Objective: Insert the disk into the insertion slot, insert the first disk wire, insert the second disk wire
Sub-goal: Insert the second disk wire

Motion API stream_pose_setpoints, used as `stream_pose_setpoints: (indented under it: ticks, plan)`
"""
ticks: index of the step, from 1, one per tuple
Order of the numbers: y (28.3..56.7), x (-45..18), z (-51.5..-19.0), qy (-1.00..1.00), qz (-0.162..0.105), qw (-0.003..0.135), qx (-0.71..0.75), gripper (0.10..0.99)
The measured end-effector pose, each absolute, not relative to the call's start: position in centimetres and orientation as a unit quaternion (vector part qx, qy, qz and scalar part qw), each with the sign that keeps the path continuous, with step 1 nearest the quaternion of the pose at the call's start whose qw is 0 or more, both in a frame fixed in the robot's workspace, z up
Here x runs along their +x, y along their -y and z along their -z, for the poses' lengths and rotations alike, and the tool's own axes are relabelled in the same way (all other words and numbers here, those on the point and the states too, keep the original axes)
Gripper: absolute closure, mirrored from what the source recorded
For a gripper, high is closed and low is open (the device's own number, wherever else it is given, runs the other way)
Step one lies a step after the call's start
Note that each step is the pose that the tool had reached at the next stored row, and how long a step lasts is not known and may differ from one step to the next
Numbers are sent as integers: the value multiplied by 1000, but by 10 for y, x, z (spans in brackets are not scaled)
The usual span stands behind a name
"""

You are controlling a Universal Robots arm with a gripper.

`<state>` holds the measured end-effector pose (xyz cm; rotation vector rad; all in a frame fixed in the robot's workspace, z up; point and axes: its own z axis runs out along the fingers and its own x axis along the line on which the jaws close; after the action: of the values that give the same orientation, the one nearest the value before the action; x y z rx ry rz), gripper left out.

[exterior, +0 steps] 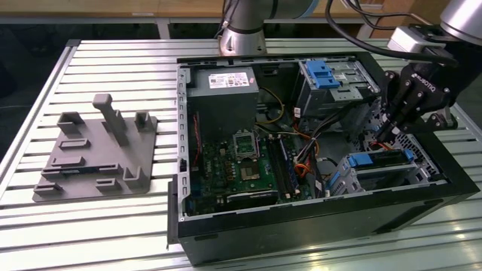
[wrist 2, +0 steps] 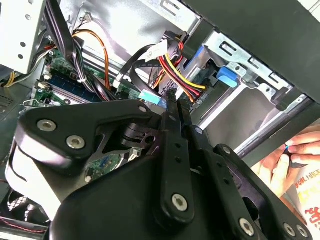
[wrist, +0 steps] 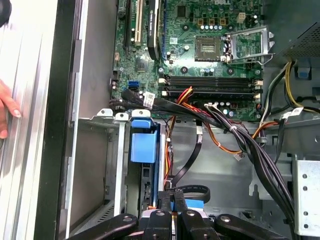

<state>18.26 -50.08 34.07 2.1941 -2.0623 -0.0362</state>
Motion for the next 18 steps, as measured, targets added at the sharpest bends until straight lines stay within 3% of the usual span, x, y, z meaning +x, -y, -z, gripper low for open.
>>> stream_pose_setpoints:
  ticks: [18]
  plan:
    - [507, 181, -341, 703, 16, 61, 708, 941]
